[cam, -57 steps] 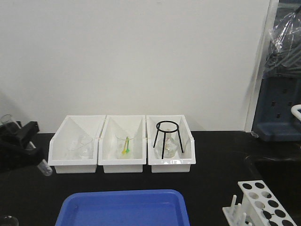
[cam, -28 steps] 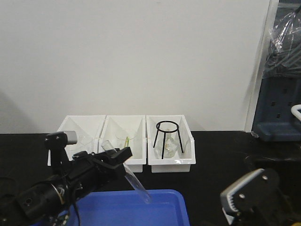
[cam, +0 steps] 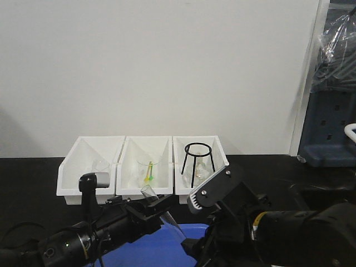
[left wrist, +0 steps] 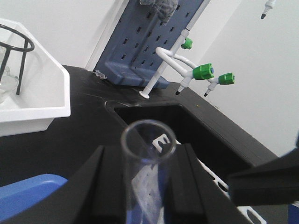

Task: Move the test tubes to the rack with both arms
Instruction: 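Bring the held tube toward the right gripper above the blue tray, then grasp the tube with the right gripper and open the left gripper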

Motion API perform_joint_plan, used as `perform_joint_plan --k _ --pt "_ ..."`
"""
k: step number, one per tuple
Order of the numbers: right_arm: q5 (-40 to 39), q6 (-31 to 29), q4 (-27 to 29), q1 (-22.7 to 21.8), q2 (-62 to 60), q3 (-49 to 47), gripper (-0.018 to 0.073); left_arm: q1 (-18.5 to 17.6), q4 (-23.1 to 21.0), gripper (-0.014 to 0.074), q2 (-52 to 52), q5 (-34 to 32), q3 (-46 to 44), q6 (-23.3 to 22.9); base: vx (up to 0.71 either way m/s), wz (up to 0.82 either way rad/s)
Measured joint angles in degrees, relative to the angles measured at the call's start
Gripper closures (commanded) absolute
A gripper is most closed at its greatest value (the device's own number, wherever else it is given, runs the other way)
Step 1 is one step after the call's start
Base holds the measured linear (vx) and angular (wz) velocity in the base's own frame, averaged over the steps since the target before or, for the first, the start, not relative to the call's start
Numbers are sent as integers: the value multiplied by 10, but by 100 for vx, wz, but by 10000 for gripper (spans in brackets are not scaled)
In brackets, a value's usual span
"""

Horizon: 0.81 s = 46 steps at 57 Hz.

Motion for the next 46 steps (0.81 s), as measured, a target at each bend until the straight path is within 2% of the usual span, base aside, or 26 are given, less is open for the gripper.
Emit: perform_joint_plan --k 6,46 --pt "18 -12 7 0 36 -27 90 0 0 601 0 0 0 0 0 0" --pt "3 -14 13 0 137 -124 90 0 0 601 0 -11 0 -1 0 0"
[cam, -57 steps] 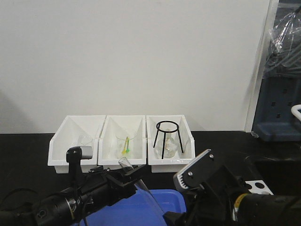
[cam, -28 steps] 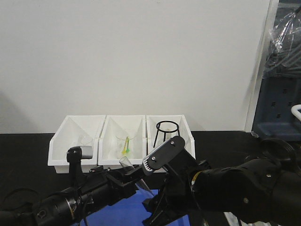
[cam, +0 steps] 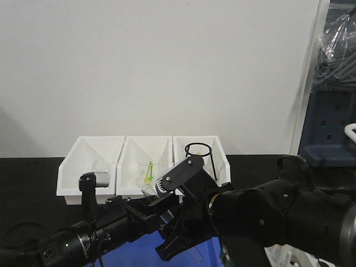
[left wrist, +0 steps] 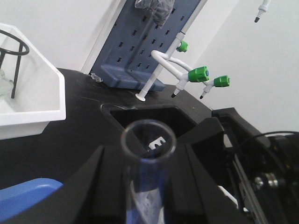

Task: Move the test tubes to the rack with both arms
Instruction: 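Grasp the tube with the right gripper and open the left gripper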

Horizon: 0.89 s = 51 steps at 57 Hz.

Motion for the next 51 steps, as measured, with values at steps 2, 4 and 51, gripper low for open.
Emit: perform_joint_plan --k 2,4,51 --pt "1 0 0 0 0 -1 92 0 0 601 0 0 0 0 0 0" --pt "1 0 0 0 1 -2 97 0 0 601 0 0 0 0 0 0" --pt "7 -2 31 5 10 -2 476 0 0 563 1 1 0 -1 0 0"
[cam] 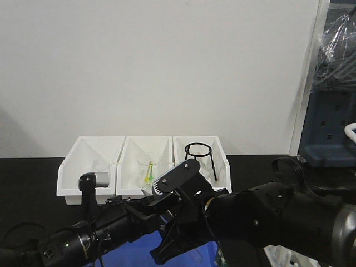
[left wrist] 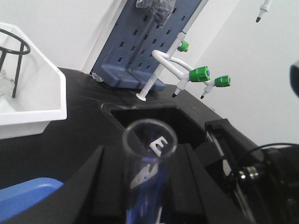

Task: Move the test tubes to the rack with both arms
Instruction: 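Grasp the tube with the right gripper and open the left gripper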

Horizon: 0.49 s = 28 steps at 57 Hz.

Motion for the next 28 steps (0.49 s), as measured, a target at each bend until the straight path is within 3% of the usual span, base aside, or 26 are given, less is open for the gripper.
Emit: perform_joint_plan --k 13,22,28 --pt "0 1 27 0 0 0 574 0 -4 381 0 -1 0 1 0 0" --pt "-1 2 42 -1 0 0 572 0 -9 183 0 -4 0 7 0 0" --pt "-3 4 42 -3 0 0 573 0 -23 97 0 -5 0 10 0 0"
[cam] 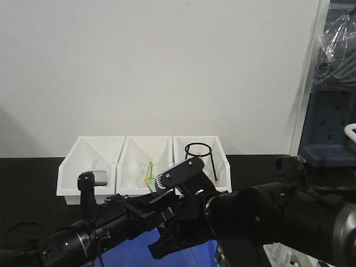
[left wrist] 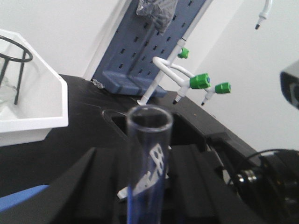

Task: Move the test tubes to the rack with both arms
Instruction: 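Grasp the tube with the right gripper and open the left gripper, then carry the tube with the right gripper over the white rack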

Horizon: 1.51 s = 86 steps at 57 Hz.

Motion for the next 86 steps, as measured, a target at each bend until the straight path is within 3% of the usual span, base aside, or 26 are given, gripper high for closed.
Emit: perform_joint_plan --k 6,19,42,50,65,74,86 --pt "-2 4 0 -1 0 0 573 0 -22 62 0 -1 0 0 0 0" --pt "-5 33 -2 -27 0 0 568 3 -38 75 0 -20 0 1 0 0" --pt "-19 39 -6 -185 -60 3 567 17 -40 80 0 -27 0 2 0 0" --pt "-108 34 -1 -218 -140 59 566 18 -40 80 0 -17 0 2 0 0" --pt "-256 35 24 -268 -289 271 566 18 -40 80 0 -3 0 2 0 0" --pt "-351 69 52 -294 -307 363 566 18 -40 80 0 -2 0 2 0 0" --pt "-406 105 15 -293 -307 403 566 18 -40 80 0 -2 0 2 0 0"
